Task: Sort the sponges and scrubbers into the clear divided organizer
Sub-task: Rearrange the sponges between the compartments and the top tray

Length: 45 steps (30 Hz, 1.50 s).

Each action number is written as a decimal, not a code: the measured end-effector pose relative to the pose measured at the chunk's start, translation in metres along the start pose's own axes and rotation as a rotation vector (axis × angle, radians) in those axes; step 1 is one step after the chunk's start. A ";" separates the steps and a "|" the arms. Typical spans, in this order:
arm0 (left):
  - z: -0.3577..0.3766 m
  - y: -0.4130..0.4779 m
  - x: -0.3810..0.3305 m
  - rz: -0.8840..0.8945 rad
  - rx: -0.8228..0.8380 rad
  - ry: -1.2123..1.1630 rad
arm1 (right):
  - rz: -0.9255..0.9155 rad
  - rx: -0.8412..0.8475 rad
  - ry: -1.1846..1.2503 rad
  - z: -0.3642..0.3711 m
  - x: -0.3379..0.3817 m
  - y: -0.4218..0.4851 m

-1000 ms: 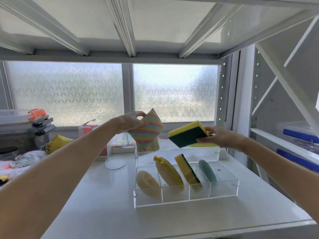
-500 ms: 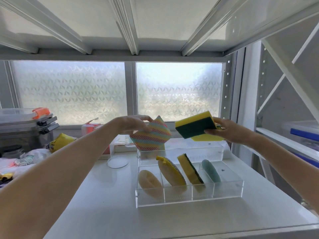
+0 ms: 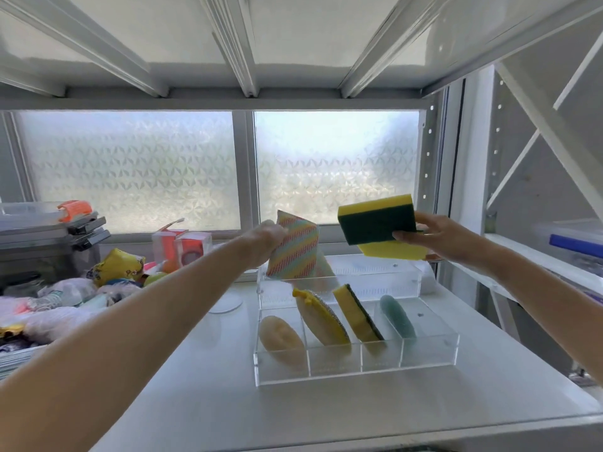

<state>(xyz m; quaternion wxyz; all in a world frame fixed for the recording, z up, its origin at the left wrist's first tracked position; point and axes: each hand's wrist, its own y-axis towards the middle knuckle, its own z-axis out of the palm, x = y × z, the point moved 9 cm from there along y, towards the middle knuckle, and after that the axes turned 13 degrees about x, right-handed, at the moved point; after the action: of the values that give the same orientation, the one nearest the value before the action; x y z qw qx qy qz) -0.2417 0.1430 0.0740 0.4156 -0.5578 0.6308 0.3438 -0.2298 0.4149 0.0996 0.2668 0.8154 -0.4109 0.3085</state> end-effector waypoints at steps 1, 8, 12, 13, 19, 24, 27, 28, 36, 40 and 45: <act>0.003 0.000 0.007 -0.015 -0.016 0.020 | 0.005 0.007 0.007 0.003 0.000 0.000; 0.020 0.008 0.022 -0.020 0.006 0.121 | 0.003 0.025 0.015 0.014 -0.001 0.005; 0.010 0.010 0.011 -0.004 -0.046 0.117 | 0.009 0.006 0.021 0.009 -0.006 0.003; 0.004 0.009 0.005 -0.018 -0.061 0.133 | 0.011 0.002 0.025 0.007 -0.007 0.002; 0.021 0.008 -0.022 -0.151 -0.064 0.273 | 0.016 -0.109 0.076 -0.013 -0.010 -0.005; 0.065 0.031 0.007 -0.279 -0.122 0.439 | 0.009 -0.165 0.146 -0.022 -0.015 -0.009; 0.081 0.035 0.006 -0.297 -0.101 0.521 | 0.010 -0.169 0.164 -0.022 -0.016 -0.012; 0.084 0.036 0.008 -0.330 -0.089 0.542 | 0.007 -0.173 0.175 -0.022 -0.016 -0.014; 0.089 0.050 0.012 -0.352 -0.061 0.575 | 0.007 -0.153 0.170 -0.016 -0.016 -0.018; 0.071 0.044 -0.008 -0.230 0.152 0.652 | 0.001 -0.144 0.156 -0.017 -0.015 -0.020; 0.050 0.019 -0.016 -0.115 0.368 0.945 | 0.014 -0.100 0.123 -0.010 -0.012 -0.018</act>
<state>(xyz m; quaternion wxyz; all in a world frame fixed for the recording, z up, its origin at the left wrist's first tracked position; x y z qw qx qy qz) -0.2532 0.1978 0.0672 0.1947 -0.6038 0.7682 -0.0863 -0.2234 0.4366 0.0944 0.3299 0.7776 -0.4143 0.3388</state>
